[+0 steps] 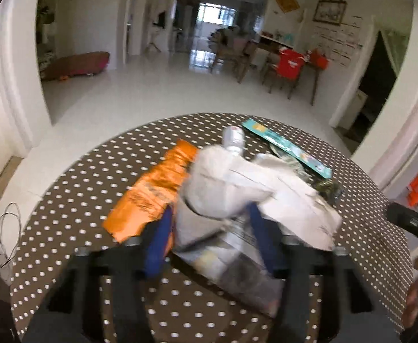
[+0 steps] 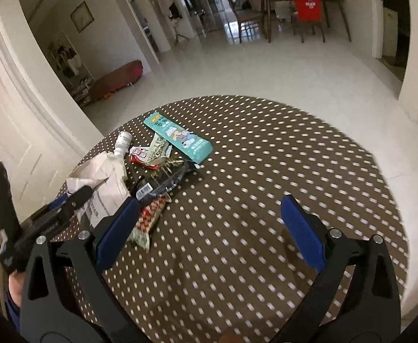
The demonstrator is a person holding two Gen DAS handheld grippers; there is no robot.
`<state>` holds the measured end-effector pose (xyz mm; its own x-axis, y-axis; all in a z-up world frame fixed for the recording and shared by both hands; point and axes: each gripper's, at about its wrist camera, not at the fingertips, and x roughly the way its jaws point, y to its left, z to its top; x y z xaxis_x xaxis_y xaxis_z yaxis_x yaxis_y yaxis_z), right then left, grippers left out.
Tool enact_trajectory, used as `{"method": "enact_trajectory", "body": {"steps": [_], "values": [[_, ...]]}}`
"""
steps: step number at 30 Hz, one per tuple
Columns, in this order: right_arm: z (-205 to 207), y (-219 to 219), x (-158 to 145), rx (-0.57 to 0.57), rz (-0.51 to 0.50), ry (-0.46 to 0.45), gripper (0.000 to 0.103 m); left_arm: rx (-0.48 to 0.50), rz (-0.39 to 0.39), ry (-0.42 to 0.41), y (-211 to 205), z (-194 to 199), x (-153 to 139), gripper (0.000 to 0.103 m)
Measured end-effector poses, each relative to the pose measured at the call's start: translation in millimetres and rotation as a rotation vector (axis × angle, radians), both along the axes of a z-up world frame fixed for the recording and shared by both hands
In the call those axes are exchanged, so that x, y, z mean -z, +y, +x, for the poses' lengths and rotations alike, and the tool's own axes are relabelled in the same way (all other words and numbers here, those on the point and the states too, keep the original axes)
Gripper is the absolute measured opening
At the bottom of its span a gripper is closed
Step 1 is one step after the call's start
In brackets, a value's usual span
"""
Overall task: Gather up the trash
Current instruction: 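Grasp the white newspaper with the left tool while the right tool grasps the dark wrapper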
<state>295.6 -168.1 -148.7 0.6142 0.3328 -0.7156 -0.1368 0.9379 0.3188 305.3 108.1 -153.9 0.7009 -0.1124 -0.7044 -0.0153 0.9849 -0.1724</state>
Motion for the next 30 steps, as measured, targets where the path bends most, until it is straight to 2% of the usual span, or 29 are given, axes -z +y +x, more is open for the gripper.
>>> {"method": "enact_trajectory", "body": {"steps": [3, 6, 8, 11, 13, 17, 21, 30], "values": [[20.6, 16.7, 6.1, -0.021, 0.009, 0.019, 0.097, 0.017, -0.002, -0.021, -1.9, 1.3, -1.2, 0.032], [41.7, 34.2, 13.2, -0.034, 0.011, 0.040, 0.094, 0.018, -0.004, -0.038, 1.3, -3.0, -3.2, 0.028], [53.1, 38.8, 19.0, -0.029, 0.019, 0.063, 0.083, 0.018, -0.002, -0.047, 1.5, -6.1, -4.8, 0.027], [68.6, 38.6, 23.6, 0.007, 0.007, 0.073, 0.058, 0.012, -0.011, -0.060, 4.8, -16.4, -8.2, 0.026], [71.5, 36.1, 24.7, -0.017, 0.042, 0.083, 0.032, 0.006, -0.013, -0.071, 7.5, -25.8, -10.7, 0.026], [54.4, 27.8, 24.8, -0.048, 0.052, 0.066, 0.027, -0.004, -0.022, -0.086, 9.1, -42.9, -17.4, 0.026], [28.2, -2.7, 16.0, -0.037, 0.100, 0.034, 0.021, -0.012, -0.030, -0.109, 10.8, -63.4, -24.1, 0.026], [-29.8, -61.9, -10.2, -0.002, 0.185, -0.061, 0.020, 0.011, -0.036, -0.150, -13.9, -108.1, -37.4, 0.026]]}}
